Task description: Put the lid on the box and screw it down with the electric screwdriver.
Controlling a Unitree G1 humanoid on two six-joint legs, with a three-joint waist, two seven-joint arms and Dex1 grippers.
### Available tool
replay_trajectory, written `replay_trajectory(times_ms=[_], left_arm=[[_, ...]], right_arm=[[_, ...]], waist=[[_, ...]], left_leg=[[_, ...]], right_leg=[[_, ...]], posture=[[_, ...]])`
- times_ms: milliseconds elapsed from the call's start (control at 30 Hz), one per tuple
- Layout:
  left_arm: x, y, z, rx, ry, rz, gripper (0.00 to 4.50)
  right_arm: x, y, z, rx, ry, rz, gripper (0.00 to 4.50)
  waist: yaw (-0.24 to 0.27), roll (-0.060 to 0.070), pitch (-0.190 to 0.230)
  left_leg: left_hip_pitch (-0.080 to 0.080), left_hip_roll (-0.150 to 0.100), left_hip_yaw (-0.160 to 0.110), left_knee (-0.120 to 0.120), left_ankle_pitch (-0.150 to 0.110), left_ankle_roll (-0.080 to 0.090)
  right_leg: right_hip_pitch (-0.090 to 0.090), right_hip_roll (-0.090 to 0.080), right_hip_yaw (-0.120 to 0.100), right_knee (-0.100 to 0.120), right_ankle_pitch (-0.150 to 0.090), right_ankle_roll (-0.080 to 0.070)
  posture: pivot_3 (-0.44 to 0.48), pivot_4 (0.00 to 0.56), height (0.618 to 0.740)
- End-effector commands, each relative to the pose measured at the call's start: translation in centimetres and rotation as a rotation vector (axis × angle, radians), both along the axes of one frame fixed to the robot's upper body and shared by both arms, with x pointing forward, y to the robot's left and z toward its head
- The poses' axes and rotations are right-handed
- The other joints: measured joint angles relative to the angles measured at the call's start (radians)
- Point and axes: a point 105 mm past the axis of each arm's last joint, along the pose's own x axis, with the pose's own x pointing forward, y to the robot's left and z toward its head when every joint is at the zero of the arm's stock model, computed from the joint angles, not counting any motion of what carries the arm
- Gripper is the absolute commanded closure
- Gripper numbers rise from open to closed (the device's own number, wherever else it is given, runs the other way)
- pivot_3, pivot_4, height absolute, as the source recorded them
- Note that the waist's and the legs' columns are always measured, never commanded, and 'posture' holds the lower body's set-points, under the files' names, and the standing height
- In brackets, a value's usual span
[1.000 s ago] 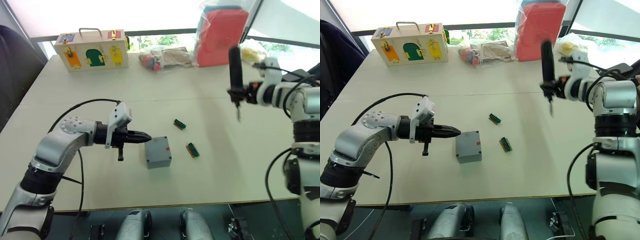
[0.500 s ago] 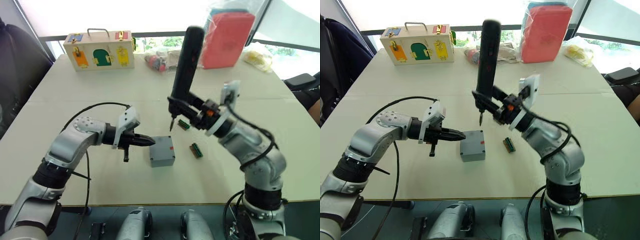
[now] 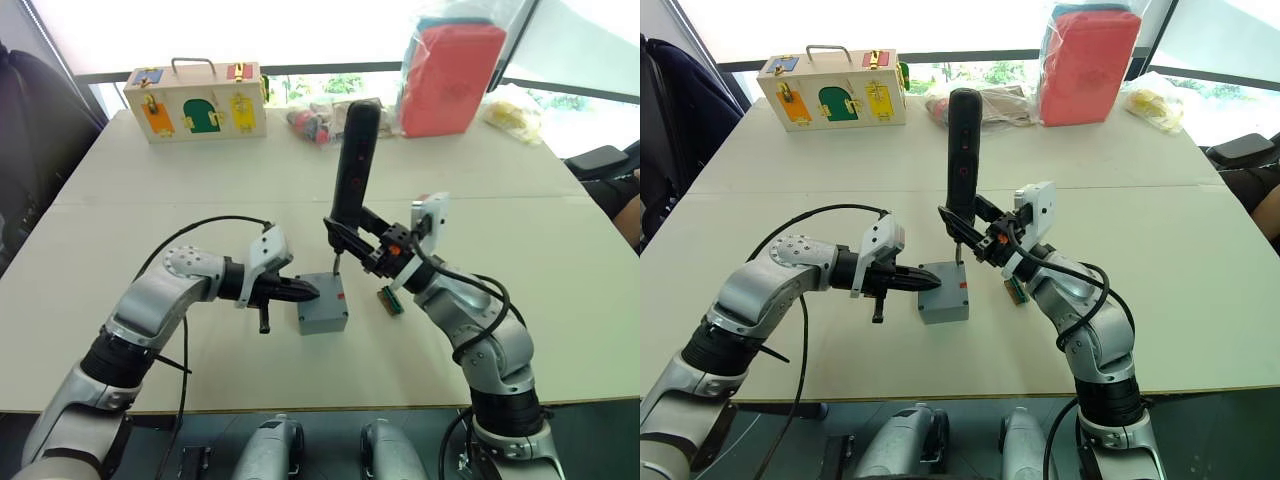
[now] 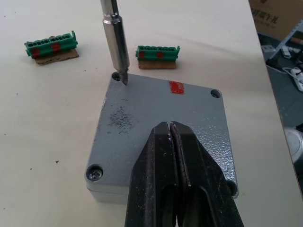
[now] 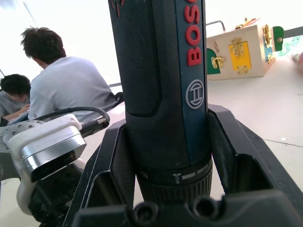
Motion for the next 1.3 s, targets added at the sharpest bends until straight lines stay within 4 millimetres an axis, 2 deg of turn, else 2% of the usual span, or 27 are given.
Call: replay_trajectory(times_ms=[33, 267, 433, 500, 567, 667, 733, 1300], left_arm=[[-0.3, 0.1, -0.3, 0.023, -0.006, -0.008, 4.50], [-0.4, 0.4, -0.7, 0.031, 0.001, -0.010, 4.50], [-0.4, 0.6, -1.5, 0.049, 0.006, -0.018, 4.50], [-0.4, 0.6, -1.7, 0.050, 0.007, -0.019, 4.50], [-0.4, 0.5, -1.8, 0.050, 0.008, -0.021, 4.50], [-0.5, 0.4, -1.9, 0.049, 0.013, -0.023, 4.50], [-0.7, 0.3, -2.1, 0.049, 0.018, -0.025, 4.50], [-0.8, 0.4, -3.2, 0.059, 0.037, -0.014, 4.50]], right_arm=[[-0.3, -0.4, 0.7, -0.011, -0.068, -0.004, 2.73], [-0.6, 0.2, -0.7, -0.054, -0.051, 0.026, 2.73], [-0.7, 0.1, -3.4, -0.085, 0.018, 0.010, 2.73], [-0.6, -0.2, -4.5, -0.092, 0.053, -0.009, 2.73], [-0.6, -0.4, -5.4, -0.092, 0.084, -0.026, 2.73], [-0.6, -0.6, -6.9, -0.112, 0.123, -0.035, 2.73], [-0.6, -0.5, -7.1, -0.118, 0.133, -0.036, 2.73], [-0.6, 0.1, -8.9, -0.199, 0.194, -0.009, 2.73]], waist=[[0.000, 0.000, 0.000], [0.000, 0.000, 0.000], [0.001, -0.001, -0.002], [0.001, -0.001, -0.002], [0.000, -0.002, -0.002], [0.001, -0.002, -0.004], [0.001, -0.003, -0.009], [0.001, -0.005, -0.029]], left_leg=[[0.000, 0.000, 0.000, 0.000, 0.000, 0.000], [0.001, 0.000, 0.000, 0.000, 0.000, 0.000], [0.003, 0.000, 0.000, 0.000, 0.000, 0.000], [0.008, 0.000, 0.000, -0.001, 0.000, 0.001], [0.021, 0.000, 0.000, -0.003, -0.005, 0.008], [0.030, 0.000, 0.000, -0.004, -0.007, 0.010], [0.034, 0.000, 0.000, -0.005, -0.008, 0.010], [0.035, 0.000, -0.001, -0.009, -0.008, 0.009]], right_leg=[[0.000, 0.000, 0.000, 0.000, 0.000, 0.000], [0.001, 0.000, 0.000, 0.000, 0.000, 0.000], [0.003, 0.000, 0.000, 0.000, 0.000, 0.000], [0.009, 0.000, 0.000, -0.001, -0.001, 0.000], [0.021, 0.000, 0.000, -0.004, -0.002, 0.001], [0.027, 0.000, 0.000, -0.004, -0.004, 0.000], [0.029, -0.001, 0.000, -0.005, -0.005, -0.001], [0.029, -0.005, 0.001, -0.005, -0.008, -0.006]], posture=[[0.000, 0.150, 0.740], [0.000, 0.150, 0.740], [0.000, 0.150, 0.740], [0.000, 0.150, 0.740], [0.000, 0.150, 0.740], [0.000, 0.150, 0.740], [0.000, 0.150, 0.740], [0.000, 0.150, 0.740]])
